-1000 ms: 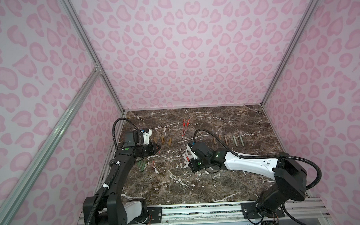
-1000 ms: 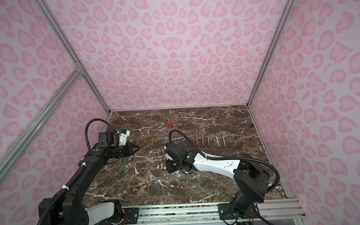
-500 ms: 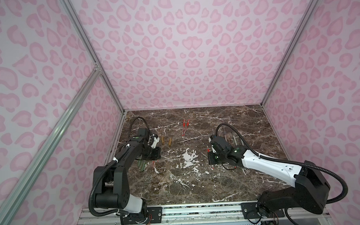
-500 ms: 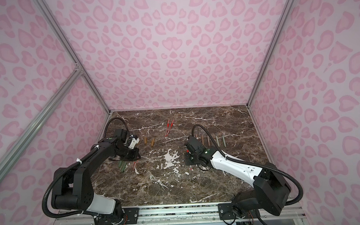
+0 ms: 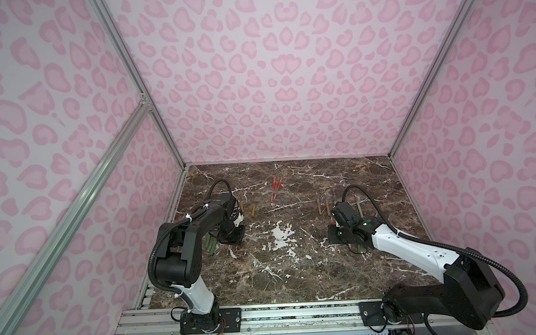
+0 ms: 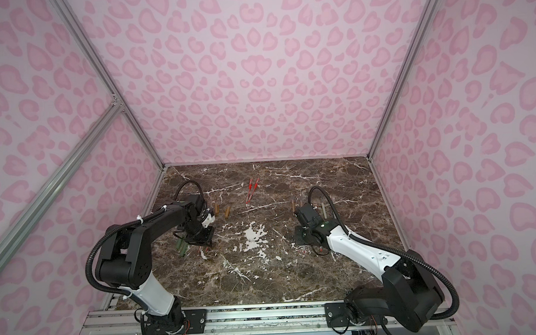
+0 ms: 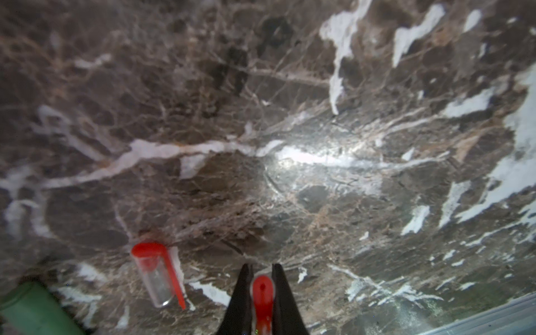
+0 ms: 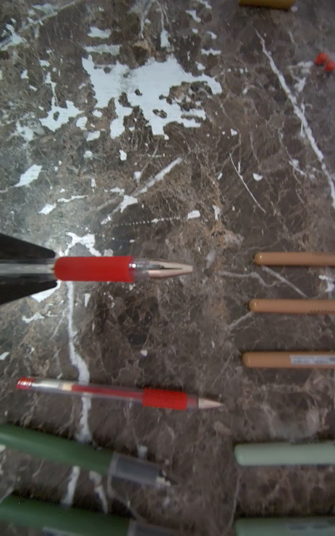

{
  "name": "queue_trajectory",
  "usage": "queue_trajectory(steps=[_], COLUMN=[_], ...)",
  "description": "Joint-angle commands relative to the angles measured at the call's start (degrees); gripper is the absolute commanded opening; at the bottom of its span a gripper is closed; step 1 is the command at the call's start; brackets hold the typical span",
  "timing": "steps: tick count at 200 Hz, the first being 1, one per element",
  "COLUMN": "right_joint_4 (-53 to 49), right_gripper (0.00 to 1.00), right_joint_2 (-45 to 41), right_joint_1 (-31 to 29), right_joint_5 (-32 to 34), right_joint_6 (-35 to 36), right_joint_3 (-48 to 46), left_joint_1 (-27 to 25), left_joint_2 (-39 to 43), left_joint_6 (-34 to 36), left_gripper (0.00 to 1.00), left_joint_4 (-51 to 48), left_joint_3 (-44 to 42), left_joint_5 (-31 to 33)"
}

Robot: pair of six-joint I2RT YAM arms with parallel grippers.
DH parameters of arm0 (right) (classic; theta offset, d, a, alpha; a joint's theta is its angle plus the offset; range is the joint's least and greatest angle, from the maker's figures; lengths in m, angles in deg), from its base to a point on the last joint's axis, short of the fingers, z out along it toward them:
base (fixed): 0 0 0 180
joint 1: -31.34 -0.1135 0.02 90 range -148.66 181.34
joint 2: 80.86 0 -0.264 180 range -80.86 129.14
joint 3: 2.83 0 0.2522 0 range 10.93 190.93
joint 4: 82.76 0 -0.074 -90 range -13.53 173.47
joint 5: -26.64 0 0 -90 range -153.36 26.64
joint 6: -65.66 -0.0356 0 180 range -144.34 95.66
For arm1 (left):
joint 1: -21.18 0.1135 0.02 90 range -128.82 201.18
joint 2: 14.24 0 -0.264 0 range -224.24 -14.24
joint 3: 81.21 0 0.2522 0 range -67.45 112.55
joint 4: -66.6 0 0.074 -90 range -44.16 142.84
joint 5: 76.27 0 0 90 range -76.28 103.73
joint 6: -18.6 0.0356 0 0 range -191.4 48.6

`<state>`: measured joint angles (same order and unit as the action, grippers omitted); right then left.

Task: Open the pen caps
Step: 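Lower the red cap by the other red cap while the right lowers the pen, then open both grippers to release the red cap and the upright red pen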

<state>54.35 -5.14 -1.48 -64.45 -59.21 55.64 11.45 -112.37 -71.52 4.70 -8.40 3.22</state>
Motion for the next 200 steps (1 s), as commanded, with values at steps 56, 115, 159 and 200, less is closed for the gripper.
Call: queue_trajectory(steps=[56,115,159,200], right_joint_4=[2.40,2.38,2.39,3.02], right_gripper=[0.00,0.00,0.00,0.00], right_joint_2=[0.07,2.00,2.34,5.95], right_joint_1=[5.62,8.15,9.62,10.58], right_joint_5=[1.05,0.08,0.13,-0.33], right_joint_6=[1.41,3.52,4.23,5.12], right_joint_3=[-4.02,-3.67,-3.62,-3.05], left_joint_1=[-0.43,-0.68,-0.90,-0.93], left_joint_2=[-2.50,-0.42,5.28,15.68], left_joint_6=[-0.32,-0.50,-0.34,0.90], left_gripper=[0.11,0.29,0.35,0.49], left_joint_4=[-0.78,-0.64,-0.38,2.18], left_joint_3=[0.70,0.32,-0.72,-1.91], left_joint_5=[5.59,6.07,4.73,-0.75])
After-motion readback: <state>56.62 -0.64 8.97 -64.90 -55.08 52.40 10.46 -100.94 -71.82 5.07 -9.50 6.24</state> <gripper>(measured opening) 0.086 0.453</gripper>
